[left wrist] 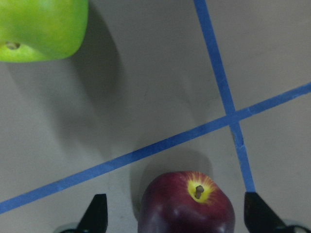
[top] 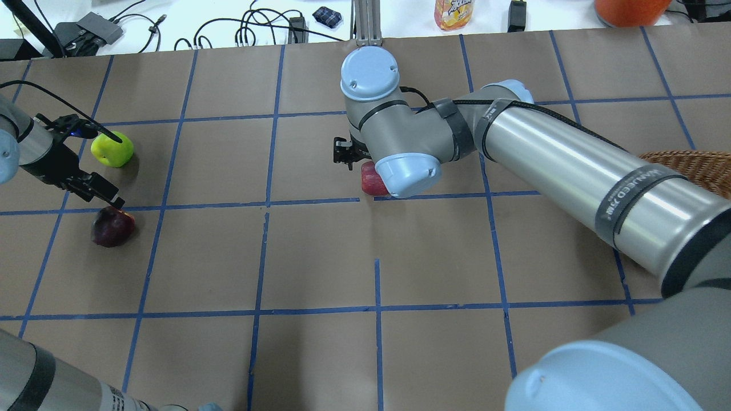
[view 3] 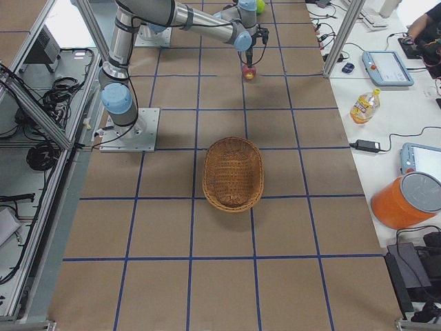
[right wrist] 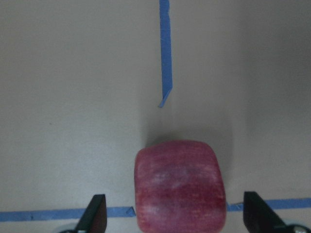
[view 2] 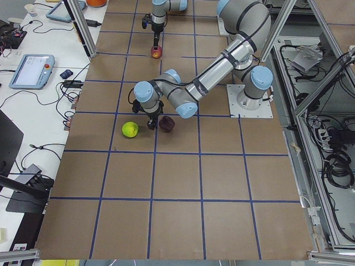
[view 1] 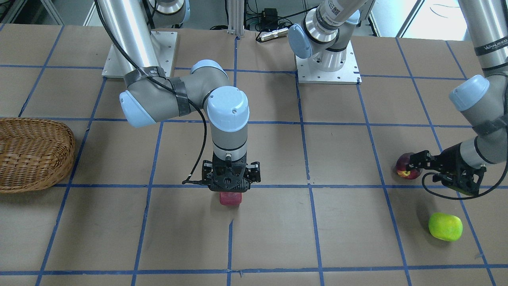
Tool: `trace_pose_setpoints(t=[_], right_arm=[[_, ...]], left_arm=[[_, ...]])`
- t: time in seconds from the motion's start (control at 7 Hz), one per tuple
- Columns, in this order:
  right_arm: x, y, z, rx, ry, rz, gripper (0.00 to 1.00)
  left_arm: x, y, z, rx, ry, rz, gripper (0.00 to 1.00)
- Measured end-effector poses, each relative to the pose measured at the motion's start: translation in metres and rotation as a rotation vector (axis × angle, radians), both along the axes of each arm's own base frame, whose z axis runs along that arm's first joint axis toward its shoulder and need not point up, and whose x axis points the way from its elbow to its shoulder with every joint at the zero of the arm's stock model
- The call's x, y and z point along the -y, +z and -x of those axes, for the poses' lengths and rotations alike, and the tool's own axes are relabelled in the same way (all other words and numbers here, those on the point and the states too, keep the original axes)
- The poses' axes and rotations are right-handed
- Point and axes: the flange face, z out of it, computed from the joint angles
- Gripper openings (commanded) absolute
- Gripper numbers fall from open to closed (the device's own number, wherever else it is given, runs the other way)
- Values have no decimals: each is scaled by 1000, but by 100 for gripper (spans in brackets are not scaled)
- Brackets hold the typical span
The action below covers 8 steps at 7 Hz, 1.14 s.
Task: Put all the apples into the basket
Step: 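Grasp pinkish-red apple with right gripper while left grasps dark red apple, then carry pinkish-red apple into basket with right gripper while left lifts dark apple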
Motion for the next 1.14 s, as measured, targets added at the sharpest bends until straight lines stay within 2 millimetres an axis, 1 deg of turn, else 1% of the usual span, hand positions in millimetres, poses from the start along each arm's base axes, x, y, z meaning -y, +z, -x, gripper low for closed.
trace_pose_setpoints(t=[0.14,0.29,0.43,0.57,0.71,0.86,1.0,1.14], right_arm=[[3,-17,-1,-35,24,5,100],[6,-30,-1,-51,39,7,89],[8,-41,-1,-56,50,8,64],[10,-50,-2,-58,68,11,47],[12,-53,-2,-60,94,13,41],[14,-49,-1,-57,113,20,41],[17,-33,6,-51,115,39,42],[22,-4,24,-48,111,64,42]], left_arm=[[-6,-5,-2,9,1,-27,100],[-14,-12,-5,7,8,-49,100],[-21,-19,-6,-3,15,-66,100],[-27,-26,-4,-14,19,-77,100],[-31,-30,-2,-20,20,-84,100],[-32,-32,-1,-23,20,-87,74],[-32,-32,-2,-23,19,-81,4],[-29,-29,-3,-18,18,-63,0]])
